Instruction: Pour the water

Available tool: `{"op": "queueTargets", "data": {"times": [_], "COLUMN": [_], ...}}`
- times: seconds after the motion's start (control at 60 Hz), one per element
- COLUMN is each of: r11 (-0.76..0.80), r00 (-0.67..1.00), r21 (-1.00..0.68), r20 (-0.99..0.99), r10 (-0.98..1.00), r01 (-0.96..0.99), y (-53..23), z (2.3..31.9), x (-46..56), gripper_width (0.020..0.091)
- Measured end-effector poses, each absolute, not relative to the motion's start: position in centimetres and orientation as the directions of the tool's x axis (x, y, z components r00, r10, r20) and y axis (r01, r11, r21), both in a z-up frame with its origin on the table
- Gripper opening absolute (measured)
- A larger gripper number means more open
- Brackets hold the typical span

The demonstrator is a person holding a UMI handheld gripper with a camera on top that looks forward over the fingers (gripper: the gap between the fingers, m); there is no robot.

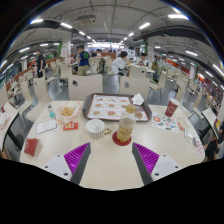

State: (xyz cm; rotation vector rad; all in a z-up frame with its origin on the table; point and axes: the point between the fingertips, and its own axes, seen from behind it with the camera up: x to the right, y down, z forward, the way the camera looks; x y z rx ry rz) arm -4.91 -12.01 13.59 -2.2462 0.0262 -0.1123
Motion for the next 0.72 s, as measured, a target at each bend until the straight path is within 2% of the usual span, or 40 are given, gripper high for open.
{"op": "queueTargets", "data": {"times": [0.2,0.717], "r11": [-0.627,-0.632], "r00": [0.995,0.995], "r21": [-0.778,-0.775], "r20": [0.082,0.074], "r10": [-0.052,-0.065], "r01": [0.031,0.017], "y": [-16.3,-18.0], "z": [15.6,16.3], "x": [-7.9,-8.0], "gripper_width": [0.0851,0.0849]}}
